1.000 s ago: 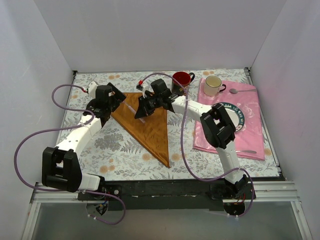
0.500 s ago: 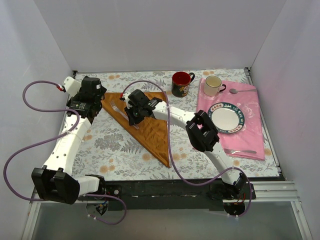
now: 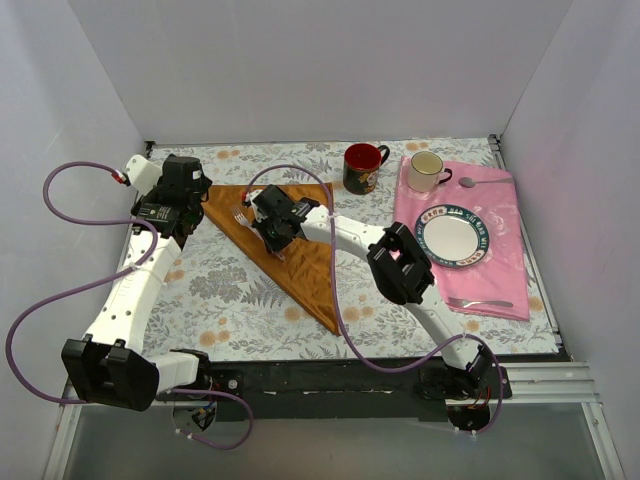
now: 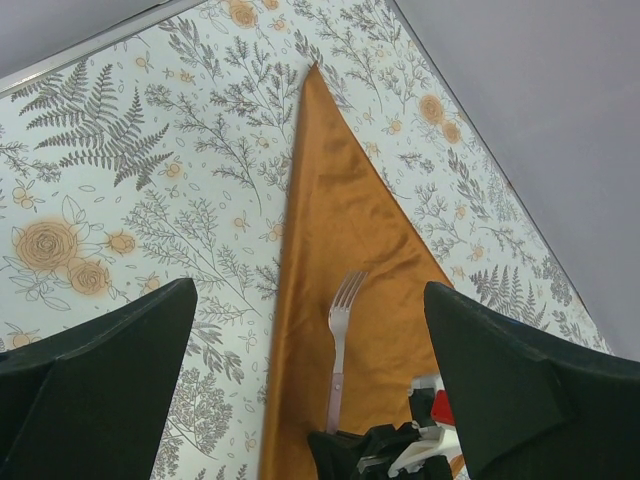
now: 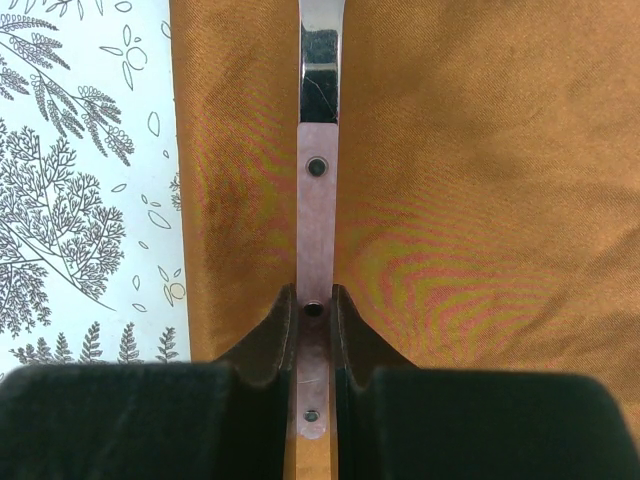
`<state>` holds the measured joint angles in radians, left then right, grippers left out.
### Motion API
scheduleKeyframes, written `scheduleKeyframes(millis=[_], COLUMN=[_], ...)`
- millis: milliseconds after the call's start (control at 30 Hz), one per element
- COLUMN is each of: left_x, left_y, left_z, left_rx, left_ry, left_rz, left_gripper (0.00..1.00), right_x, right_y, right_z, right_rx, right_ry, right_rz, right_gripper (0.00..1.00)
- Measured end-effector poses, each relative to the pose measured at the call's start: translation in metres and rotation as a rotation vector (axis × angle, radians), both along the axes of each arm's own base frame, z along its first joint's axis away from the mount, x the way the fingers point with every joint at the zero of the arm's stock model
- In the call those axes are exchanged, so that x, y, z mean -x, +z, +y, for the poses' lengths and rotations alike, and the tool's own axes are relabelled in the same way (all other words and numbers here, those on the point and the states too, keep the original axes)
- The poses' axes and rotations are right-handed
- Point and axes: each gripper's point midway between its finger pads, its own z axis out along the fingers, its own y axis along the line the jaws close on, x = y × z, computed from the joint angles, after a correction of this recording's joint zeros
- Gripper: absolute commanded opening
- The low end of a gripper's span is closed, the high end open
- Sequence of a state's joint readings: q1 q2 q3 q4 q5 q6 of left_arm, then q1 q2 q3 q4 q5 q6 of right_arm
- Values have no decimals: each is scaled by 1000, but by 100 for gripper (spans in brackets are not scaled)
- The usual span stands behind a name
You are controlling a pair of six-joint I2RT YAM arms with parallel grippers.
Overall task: Fold the napkin, place the utensils inside, and roll it up
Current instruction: Place the utensil onto the napkin
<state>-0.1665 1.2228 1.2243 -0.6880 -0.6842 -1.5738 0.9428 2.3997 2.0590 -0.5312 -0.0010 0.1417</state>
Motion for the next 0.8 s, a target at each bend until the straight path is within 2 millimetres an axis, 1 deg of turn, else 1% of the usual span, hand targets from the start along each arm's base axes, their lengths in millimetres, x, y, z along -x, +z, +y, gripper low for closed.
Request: scheduleKeyframes(millis=[233, 500, 800], left_x=[0, 0, -1], left_y=[0, -1, -1], left_z=[-1, -2, -4], left_rx=[1, 6, 9], left_ry=[-5, -14, -22], left_rz=[2, 4, 5], left_gripper=[98, 98, 98], right_x=[2, 5, 6], right_y=[-10, -10, -10], right_z=[2, 5, 6], right_rx=[10, 7, 9], right_ry=[7, 16, 19], right_rz=[10, 11, 9], right_gripper=[2, 4, 17])
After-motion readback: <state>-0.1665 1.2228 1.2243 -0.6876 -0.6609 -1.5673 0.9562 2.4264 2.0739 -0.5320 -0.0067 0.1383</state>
